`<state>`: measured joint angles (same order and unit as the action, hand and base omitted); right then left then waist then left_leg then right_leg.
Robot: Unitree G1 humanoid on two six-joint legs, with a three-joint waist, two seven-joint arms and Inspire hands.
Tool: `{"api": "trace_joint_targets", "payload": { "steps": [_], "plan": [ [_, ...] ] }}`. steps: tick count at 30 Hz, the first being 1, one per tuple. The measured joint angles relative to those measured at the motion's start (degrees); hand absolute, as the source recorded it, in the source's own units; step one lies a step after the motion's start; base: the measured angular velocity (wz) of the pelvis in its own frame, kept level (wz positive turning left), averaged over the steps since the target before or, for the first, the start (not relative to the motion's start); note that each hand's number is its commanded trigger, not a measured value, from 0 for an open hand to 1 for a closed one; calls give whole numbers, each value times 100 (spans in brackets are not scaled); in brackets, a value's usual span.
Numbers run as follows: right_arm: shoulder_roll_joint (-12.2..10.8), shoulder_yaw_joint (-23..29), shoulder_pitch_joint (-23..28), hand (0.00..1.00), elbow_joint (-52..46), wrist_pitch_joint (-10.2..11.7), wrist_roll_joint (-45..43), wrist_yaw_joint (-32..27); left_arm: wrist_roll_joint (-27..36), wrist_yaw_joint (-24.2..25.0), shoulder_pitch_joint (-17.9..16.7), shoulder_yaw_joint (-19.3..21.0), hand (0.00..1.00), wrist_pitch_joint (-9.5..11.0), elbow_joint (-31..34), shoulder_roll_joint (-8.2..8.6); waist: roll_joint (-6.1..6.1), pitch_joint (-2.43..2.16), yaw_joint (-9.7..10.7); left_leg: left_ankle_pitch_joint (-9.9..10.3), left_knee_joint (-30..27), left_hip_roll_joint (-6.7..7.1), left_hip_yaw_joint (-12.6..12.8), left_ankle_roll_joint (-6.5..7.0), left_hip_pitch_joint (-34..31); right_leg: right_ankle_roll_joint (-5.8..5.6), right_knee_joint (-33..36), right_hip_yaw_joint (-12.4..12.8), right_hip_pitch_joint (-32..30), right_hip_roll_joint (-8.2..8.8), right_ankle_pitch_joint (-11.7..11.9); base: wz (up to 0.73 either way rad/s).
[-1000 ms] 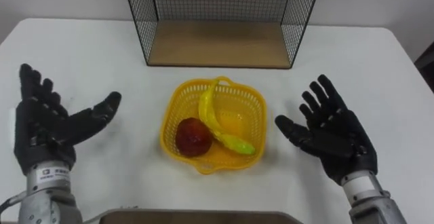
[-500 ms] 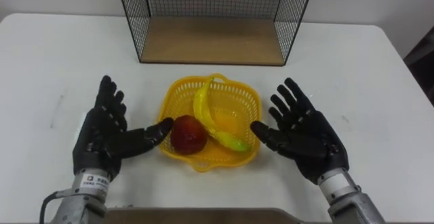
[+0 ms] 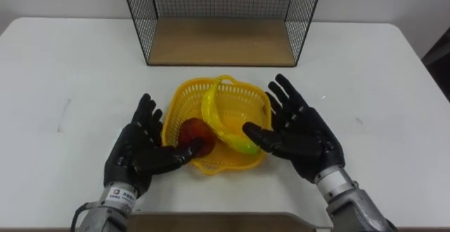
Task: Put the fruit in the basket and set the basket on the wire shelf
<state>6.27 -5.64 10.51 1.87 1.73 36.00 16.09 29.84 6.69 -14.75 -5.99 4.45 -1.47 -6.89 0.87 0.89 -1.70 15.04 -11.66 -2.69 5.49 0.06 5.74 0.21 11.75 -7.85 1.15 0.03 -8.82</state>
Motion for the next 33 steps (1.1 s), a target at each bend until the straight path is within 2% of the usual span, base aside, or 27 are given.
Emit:
{"api": "trace_joint_targets", "payload": {
  "steps": [6,14,21,27,33],
  "plan": [
    [-2,-167,1,0,0,0,0,-55,216,13,-1,-34,0,3,-6,-7,-12,-7,3,0,-4,1,21,0,-8,0,2,12,-12,0,0,0],
    [-11,-208,-8,0,1,-3,4,-104,218,25,37,-66,0,6,-77,-5,-101,-58,3,-2,-9,4,21,3,0,0,11,2,5,10,0,0],
    [-18,-215,-8,0,3,-48,4,-117,218,25,101,-96,0,13,-141,23,-134,-43,4,-6,-8,10,21,10,7,0,10,-1,21,14,0,0],
    [-131,-269,-37,0,140,-43,-196,-179,212,24,118,-134,0,82,-141,112,-164,-13,18,-12,-6,23,33,17,-15,-3,3,0,-3,23,-1,0],
    [-192,-668,-440,0,779,14,-328,-463,256,-1,148,-298,0,129,-140,118,-162,-11,137,-16,-9,37,42,23,-29,-13,0,-21,-4,44,-6,1]
  ]
}}
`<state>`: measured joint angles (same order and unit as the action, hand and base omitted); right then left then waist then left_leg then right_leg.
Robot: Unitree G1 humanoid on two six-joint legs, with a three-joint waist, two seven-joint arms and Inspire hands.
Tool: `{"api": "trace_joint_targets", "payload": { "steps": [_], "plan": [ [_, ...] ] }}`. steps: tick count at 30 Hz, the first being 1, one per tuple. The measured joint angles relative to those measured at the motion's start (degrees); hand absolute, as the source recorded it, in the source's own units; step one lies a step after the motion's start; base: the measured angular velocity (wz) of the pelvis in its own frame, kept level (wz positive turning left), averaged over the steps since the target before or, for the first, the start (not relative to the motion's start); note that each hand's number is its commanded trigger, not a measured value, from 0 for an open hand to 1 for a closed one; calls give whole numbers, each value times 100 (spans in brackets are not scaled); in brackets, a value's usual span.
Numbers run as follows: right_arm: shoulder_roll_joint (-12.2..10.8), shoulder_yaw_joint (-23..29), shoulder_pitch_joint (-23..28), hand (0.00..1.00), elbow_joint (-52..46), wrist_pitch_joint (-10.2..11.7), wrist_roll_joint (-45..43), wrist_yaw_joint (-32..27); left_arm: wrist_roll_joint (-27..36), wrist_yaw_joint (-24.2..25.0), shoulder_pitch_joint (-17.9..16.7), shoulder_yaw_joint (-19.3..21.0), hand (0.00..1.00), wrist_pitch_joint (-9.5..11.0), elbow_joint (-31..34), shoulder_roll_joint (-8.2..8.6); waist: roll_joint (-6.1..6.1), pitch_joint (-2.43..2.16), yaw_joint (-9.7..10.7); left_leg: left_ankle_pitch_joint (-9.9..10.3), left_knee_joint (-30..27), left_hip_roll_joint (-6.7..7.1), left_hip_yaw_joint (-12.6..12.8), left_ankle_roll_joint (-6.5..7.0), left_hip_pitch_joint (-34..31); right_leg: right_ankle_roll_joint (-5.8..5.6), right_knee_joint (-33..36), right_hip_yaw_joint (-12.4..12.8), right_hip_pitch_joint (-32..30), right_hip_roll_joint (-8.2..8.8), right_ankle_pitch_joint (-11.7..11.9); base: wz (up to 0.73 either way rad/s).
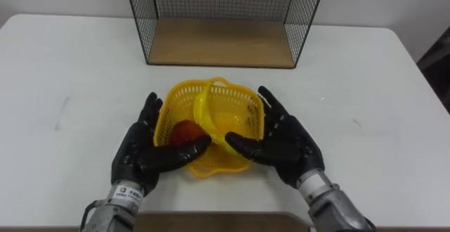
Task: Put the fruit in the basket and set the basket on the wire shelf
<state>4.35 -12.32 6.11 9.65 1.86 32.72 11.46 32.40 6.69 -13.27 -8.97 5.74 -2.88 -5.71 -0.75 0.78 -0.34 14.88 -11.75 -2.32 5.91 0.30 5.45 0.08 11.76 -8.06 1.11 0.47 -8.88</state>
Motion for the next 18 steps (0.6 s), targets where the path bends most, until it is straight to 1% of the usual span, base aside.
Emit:
{"api": "trace_joint_targets", "payload": {
  "steps": [5,6,7,10,15,18],
  "plan": [
    [-3,-132,-58,0,87,153,30,-308,-1,-20,8,-43,0,24,0,0,-4,10,54,-1,0,4,2,1,-5,-7,0,-15,2,8,4,0],
    [-6,-154,-59,0,89,176,34,-337,-1,-33,8,-51,0,34,0,0,-4,10,74,-1,-1,4,1,1,-11,-7,-1,-24,2,11,4,9],
    [-33,-163,-66,0,89,185,34,-386,-1,-58,7,-64,0,55,0,0,0,12,135,-6,0,4,1,11,-30,-10,-6,-57,1,20,6,11],
    [-110,-168,-77,0,91,202,45,-541,-2,-129,17,-96,0,85,0,1,26,29,211,-11,-2,8,1,19,-50,-16,-7,-74,-5,28,9,5],
    [-174,-291,-78,0,93,328,80,-672,-14,-157,49,-158,0,83,0,1,81,60,214,-11,1,7,2,19,-49,-17,-6,-73,-13,27,11,0],
    [-179,-353,-78,0,92,369,80,-740,-59,-190,65,-204,0,76,1,2,118,47,216,-11,2,4,7,19,-51,-17,-4,-74,-19,24,11,0]
  ]
}}
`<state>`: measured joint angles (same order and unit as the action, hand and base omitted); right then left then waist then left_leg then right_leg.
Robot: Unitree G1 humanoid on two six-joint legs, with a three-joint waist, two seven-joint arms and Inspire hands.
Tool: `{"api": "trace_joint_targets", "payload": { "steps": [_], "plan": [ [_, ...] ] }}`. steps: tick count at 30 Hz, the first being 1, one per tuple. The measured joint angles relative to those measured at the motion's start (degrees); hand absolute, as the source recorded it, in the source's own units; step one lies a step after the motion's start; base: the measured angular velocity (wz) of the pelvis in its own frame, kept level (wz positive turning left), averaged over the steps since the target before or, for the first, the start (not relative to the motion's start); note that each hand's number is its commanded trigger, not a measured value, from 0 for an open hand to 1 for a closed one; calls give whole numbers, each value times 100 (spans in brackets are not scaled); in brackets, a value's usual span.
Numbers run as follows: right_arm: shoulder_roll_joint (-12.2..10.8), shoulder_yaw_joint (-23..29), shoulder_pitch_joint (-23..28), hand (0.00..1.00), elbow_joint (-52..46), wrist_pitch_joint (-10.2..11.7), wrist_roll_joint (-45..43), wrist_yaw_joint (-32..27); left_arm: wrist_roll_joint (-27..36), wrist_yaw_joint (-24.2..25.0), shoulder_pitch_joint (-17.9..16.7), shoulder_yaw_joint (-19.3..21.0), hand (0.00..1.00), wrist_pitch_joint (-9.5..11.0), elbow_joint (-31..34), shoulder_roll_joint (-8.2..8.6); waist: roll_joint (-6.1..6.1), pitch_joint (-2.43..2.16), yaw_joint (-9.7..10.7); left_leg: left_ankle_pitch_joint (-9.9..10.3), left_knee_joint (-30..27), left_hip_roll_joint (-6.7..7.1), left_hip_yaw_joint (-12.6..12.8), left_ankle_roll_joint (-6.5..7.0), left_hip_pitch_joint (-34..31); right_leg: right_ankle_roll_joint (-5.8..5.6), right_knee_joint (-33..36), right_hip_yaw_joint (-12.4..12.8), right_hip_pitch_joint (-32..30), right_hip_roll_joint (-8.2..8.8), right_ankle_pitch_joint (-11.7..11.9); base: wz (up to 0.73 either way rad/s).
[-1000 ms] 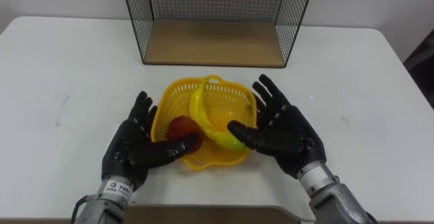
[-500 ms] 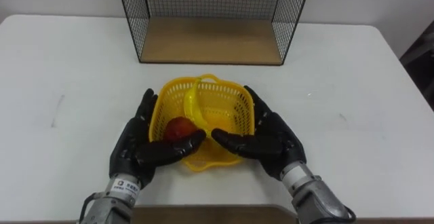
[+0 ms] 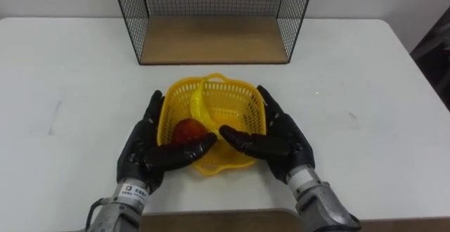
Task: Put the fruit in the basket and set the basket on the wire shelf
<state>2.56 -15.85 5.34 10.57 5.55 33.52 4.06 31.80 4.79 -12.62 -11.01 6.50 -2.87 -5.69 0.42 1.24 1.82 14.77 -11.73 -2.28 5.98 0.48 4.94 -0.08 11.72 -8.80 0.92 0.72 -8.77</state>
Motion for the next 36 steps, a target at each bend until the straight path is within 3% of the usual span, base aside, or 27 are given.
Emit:
{"api": "trace_joint_targets", "payload": {
  "steps": [6,19,29,36],
  "plan": [
    [-17,-32,-23,0,-24,65,-8,-166,-124,-82,74,-103,0,-27,5,37,18,-22,7,-2,-21,5,15,3,-24,0,22,11,-51,5,1,-1],
    [25,253,-212,0,-512,98,-4,-734,-271,-83,634,-401,0,-74,115,181,38,-35,152,-8,-6,-10,244,9,2,6,99,189,-175,-16,8,-9],
    [24,234,-213,0,-725,111,-80,-885,-265,-95,667,-405,0,-74,310,181,34,-37,127,-8,8,-11,321,9,46,4,119,265,-180,-24,9,-3],
    [46,232,-344,0,-925,269,-240,-938,-265,-183,811,-413,0,11,466,181,6,-49,109,-8,2,-10,319,10,34,4,190,260,-220,-17,8,0]
  ]
}}
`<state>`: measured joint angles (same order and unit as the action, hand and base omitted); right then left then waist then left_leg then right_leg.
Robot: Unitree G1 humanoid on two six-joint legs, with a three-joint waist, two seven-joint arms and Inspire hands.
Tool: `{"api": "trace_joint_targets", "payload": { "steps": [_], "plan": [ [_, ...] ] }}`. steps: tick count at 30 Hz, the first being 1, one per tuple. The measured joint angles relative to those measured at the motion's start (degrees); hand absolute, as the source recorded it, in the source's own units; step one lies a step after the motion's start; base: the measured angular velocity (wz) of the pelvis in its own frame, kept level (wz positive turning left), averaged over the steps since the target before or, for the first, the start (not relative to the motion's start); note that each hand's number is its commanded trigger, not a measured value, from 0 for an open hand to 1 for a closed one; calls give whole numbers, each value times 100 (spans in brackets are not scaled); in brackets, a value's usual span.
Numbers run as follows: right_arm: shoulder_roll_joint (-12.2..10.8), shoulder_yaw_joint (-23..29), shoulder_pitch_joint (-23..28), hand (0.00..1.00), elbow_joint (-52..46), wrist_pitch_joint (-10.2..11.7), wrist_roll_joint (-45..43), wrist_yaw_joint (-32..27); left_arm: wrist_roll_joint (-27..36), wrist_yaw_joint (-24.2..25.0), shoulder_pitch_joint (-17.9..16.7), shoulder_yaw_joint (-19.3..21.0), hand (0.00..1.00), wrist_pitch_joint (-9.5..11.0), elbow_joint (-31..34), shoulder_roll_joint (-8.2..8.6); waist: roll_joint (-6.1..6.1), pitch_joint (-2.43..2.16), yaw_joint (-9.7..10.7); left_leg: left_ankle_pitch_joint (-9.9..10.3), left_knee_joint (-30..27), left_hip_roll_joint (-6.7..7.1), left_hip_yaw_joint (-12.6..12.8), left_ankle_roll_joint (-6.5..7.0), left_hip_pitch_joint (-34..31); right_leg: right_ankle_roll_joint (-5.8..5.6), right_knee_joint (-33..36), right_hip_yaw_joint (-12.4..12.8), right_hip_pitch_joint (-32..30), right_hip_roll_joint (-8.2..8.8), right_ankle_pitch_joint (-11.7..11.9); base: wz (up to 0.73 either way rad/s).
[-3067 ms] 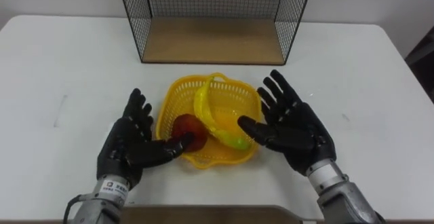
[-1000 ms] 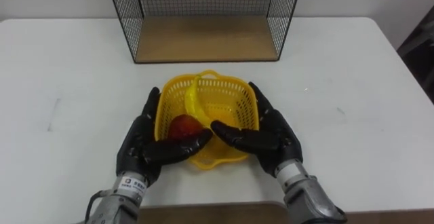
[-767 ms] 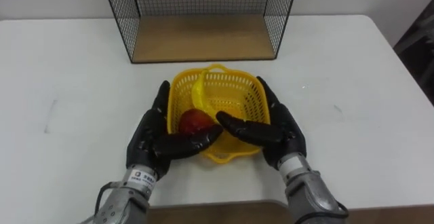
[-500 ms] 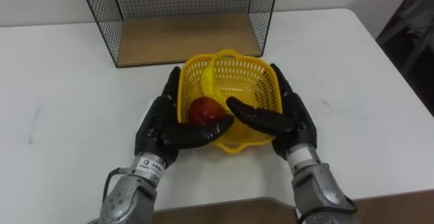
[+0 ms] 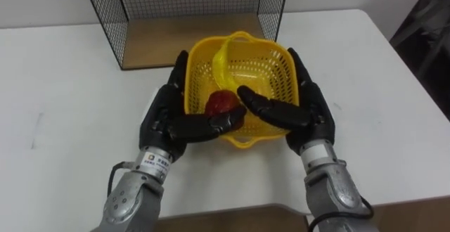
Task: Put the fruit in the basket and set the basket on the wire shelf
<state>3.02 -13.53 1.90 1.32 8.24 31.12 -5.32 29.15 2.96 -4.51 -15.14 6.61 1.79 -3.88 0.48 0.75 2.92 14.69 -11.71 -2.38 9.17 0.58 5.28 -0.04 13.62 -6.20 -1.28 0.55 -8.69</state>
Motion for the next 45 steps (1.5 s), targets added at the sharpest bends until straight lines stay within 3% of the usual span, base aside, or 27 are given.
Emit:
{"api": "trace_joint_targets", "payload": {
  "steps": [5,14,19,21,24,25,27,29,31,32,34,35,36,37,38,40,42,44,45],
  "plan": [
    [19,1,-22,0,-23,-1,-37,1,16,-32,-1,-32,0,-1,2,0,-86,-44,-8,-1,-7,4,0,1,13,0,33,0,2,6,0,0],
    [17,4,-22,0,-58,-2,-489,49,37,-132,-1,-72,0,0,2,-1,-157,-37,-35,0,-143,5,-6,2,18,-4,233,-7,-30,31,-18,0],
    [29,3,-22,0,-56,45,-505,53,8,-133,-1,-68,0,6,2,0,-211,2,-166,43,-268,-10,-22,-20,11,60,406,-18,-71,34,-109,-1],
    [23,0,-22,0,-56,53,-488,54,22,-133,-2,-68,0,37,2,-2,-240,14,-180,181,-540,-51,-30,-43,-145,100,651,-32,-207,33,-233,0],
    [21,-1,-20,0,-40,54,-463,79,55,-142,-20,-68,0,53,2,-3,-249,20,-227,564,-1370,-190,-45,-115,-453,170,1272,-43,-478,4,-638,0],
    [23,-2,-19,0,-35,54,-455,113,58,-152,-20,-67,0,57,2,-12,-247,20,-247,746,-1794,-271,-63,-171,-569,206,1571,-34,-567,-40,-854,0],
    [10,1,-15,0,-18,56,-427,154,67,-157,-22,-58,0,74,0,-17,-265,22,-315,807,-2632,-430,-42,-215,-886,226,1851,11,-623,-69,-1110,-4],
    [61,-46,-15,0,19,61,-449,179,69,-157,-35,-63,0,78,-2,-79,-232,33,-409,462,-3906,-728,-5,-198,-1359,368,2031,28,-505,-184,-1254,-20],
    [54,-91,-10,0,55,61,-420,179,51,-156,-82,-60,0,86,-8,-123,-293,46,-464,69,-4489,-775,-41,-153,-1630,466,2007,132,-258,-177,-1300,-2],
    [58,-86,-12,0,55,75,-426,178,53,-155,-80,-63,0,89,-8,-112,-338,39,-460,96,-4443,-741,-47,-123,-1732,450,2000,137,-236,-138,-1329,8],
    [128,-81,-30,0,71,162,-421,183,52,-153,-65,-41,0,104,-9,-77,-318,50,-463,119,-3399,-558,-65,-171,-2129,413,1802,147,-87,-18,-1320,-4],
    [137,-87,-29,0,120,161,-421,229,54,-150,-69,-35,0,103,-9,-85,-312,45,-489,-33,-2443,-458,-42,-252,-2182,384,1695,130,-14,59,-1318,-16],
    [142,-98,-29,0,131,158,-421,241,58,-150,-67,-29,0,103,-8,-81,-309,42,-499,-179,-1948,-432,-40,-265,-2183,364,1665,118,19,91,-1327,-24],
    [129,-128,-29,0,148,154,-433,263,56,-152,-77,-6,0,103,-21,-92,-352,19,-487,-711,-1435,-365,-49,-206,-2186,287,1641,162,87,158,-1389,-6],
    [126,-141,-34,0,151,154,-462,292,55,-154,-79,-9,0,99,-32,-105,-381,-92,-433,-966,-1270,-232,-49,-114,-2123,186,1586,141,123,241,-1453,4],
    [159,-133,-55,0,143,175,-458,295,51,-154,-56,-19,0,100,-28,-103,-500,-89,-377,-1135,-1215,-77,-45,12,-2060,74,1407,118,250,302,-1459,13],
    [159,-143,-62,0,142,175,-470,296,47,-162,-54,-21,0,98,-28,-129,-539,-93,-333,-1057,-1281,-22,-44,48,-2069,-60,1212,40,342,361,-1372,7],
    [161,-143,-64,0,142,175,-473,296,48,-196,-53,-31,0,98,-28,-134,-532,-85,-322,-1023,-1259,59,-216,78,-2044,-175,1286,-170,315,510,-1323,-2],
    [172,-150,-73,0,142,175,-513,295,52,-242,-54,-28,0,109,-27,-133,-527,-72,-360,-1023,-1239,124,-471,75,-2019,-244,1243,-295,267,611,-1336,-32]
  ]
}}
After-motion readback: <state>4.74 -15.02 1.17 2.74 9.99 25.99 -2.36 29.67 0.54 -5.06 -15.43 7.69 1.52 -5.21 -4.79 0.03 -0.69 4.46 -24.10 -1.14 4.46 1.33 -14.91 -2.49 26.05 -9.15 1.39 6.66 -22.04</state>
